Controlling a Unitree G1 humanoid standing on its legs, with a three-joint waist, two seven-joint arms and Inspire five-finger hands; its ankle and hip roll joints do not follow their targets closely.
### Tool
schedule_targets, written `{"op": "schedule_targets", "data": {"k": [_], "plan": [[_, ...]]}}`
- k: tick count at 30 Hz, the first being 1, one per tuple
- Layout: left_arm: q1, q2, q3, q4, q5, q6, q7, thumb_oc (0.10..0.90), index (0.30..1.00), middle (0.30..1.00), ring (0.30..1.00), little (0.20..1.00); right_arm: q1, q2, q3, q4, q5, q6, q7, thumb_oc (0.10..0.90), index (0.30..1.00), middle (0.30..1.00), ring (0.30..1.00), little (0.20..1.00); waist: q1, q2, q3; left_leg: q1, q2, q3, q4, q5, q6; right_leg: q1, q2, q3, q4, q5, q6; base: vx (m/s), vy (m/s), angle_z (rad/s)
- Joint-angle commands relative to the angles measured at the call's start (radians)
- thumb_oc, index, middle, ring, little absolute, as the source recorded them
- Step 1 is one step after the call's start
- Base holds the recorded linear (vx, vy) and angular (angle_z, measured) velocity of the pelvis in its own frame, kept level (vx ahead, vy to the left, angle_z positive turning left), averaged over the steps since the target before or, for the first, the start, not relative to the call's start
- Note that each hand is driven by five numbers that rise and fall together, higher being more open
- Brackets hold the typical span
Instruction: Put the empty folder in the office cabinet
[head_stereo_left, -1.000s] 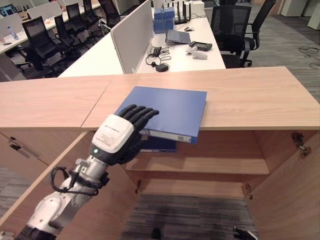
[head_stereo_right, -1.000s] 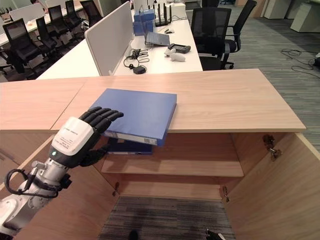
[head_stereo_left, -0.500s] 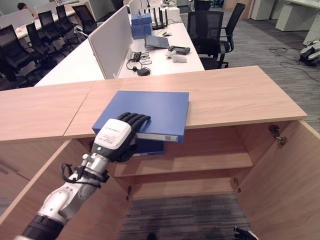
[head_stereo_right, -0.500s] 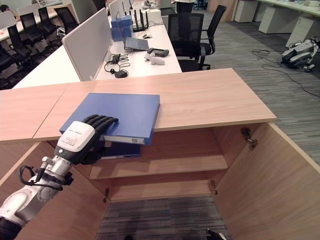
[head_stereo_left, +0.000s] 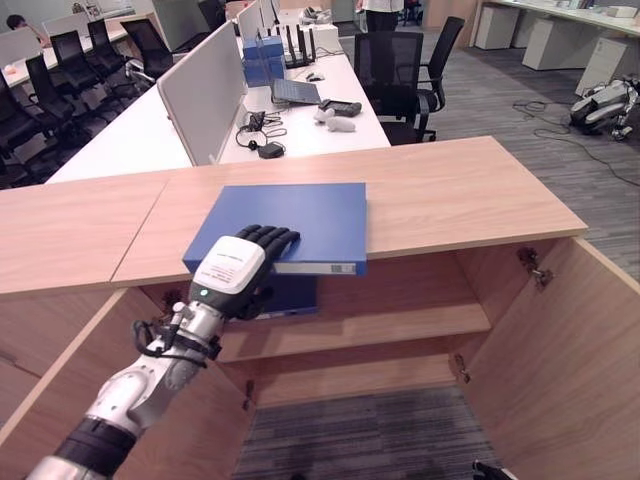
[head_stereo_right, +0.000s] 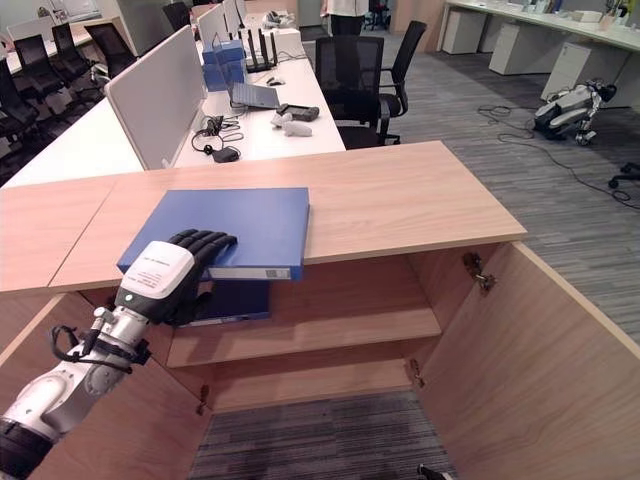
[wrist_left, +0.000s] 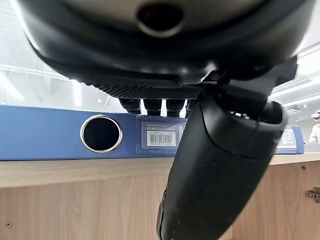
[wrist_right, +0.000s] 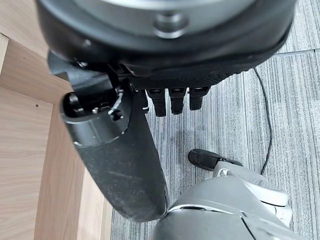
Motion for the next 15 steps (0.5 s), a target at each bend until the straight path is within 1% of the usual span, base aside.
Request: {"op": "schedule_targets", "data": {"k": [1,3,7,8,11,12,14,15], "plan": [[-0.191,-0.002,0.006,0.009,0.024,0.012,0.052,0.4,0.3,0.3,0.3,0.3,-0.041,-0.027,0.016,-0.01,-0.01,-0.015,0.004,0.8,0.9,0.9,0.9,0.9,-0.01,-0.019,0.022,0.099,-0.001,-0.049,0.02,-0.114,-0.014,0.01,0.012,0.005,0.009,-0.111,0.033,0.0,0.0,0.0],[-0.196,-0.011,0.001,0.017,0.023,0.016,0.052,0.4,0.3,0.3,0.3,0.3,-0.041,-0.025,0.017,-0.01,-0.01,-0.015,0.003,0.8,0.9,0.9,0.9,0.9,-0.011,-0.023,0.022,0.093,-0.003,-0.048,0.024,-0.105,-0.013,0.005,0.01,0.007,0.009,-0.1,0.031,0.0,0.0,0.0],[-0.182,-0.035,0.009,0.019,0.014,0.019,0.054,0.4,0.3,0.3,0.3,0.3,-0.041,-0.021,0.012,-0.007,-0.011,-0.013,0.001,0.8,0.9,0.9,0.9,0.9,-0.011,-0.026,0.018,0.099,-0.003,-0.047,0.021,-0.116,-0.012,0.008,0.011,0.01,0.009,-0.11,0.032,0.02,-0.001,0.0],[-0.179,-0.039,0.012,0.017,0.013,0.018,0.054,0.4,0.3,0.3,0.3,0.3,-0.042,-0.021,0.011,-0.003,-0.011,-0.013,0.001,0.8,0.9,0.9,0.9,0.9,-0.011,-0.027,0.021,0.093,-0.004,-0.046,0.025,-0.107,-0.012,0.003,0.01,0.011,0.009,-0.099,0.031,-0.04,-0.006,0.0],[-0.163,-0.048,0.023,-0.002,0.008,0.013,0.051,0.4,0.3,0.3,0.3,0.3,-0.042,-0.019,0.009,0.001,-0.014,-0.01,0.001,0.8,0.9,0.9,0.9,0.9,-0.01,-0.029,0.019,0.094,-0.003,-0.046,0.025,-0.108,-0.011,0.004,0.01,0.012,0.009,-0.1,0.03,0.01,-0.004,-0.04],[-0.16,-0.051,0.025,-0.006,0.007,0.012,0.052,0.4,0.3,0.3,0.3,0.3,-0.042,-0.017,0.008,0.003,-0.014,-0.009,0.001,0.8,0.9,0.9,0.9,0.9,-0.01,-0.029,0.016,0.099,-0.001,-0.045,0.023,-0.117,-0.011,0.009,0.012,0.011,0.009,-0.111,0.031,0.05,-0.007,-0.05],[-0.155,-0.052,0.031,-0.014,0.006,0.013,0.051,0.4,0.3,0.3,0.3,0.3,-0.043,-0.017,0.006,0.004,-0.012,-0.009,0.0,0.8,0.9,0.9,0.9,0.9,-0.007,-0.032,0.018,0.094,-0.002,-0.045,0.027,-0.108,-0.011,0.006,0.012,0.01,0.009,-0.1,0.029,0.0,-0.005,-0.02],[-0.154,-0.055,0.032,-0.016,0.005,0.013,0.051,0.4,0.3,0.3,0.3,0.3,-0.042,-0.015,0.006,0.006,-0.012,-0.008,0.0,0.8,0.9,0.9,0.9,0.9,-0.007,-0.031,0.015,0.101,0.0,-0.045,0.024,-0.118,-0.011,0.011,0.013,0.008,0.009,-0.111,0.031,0.01,-0.003,-0.03]]}}
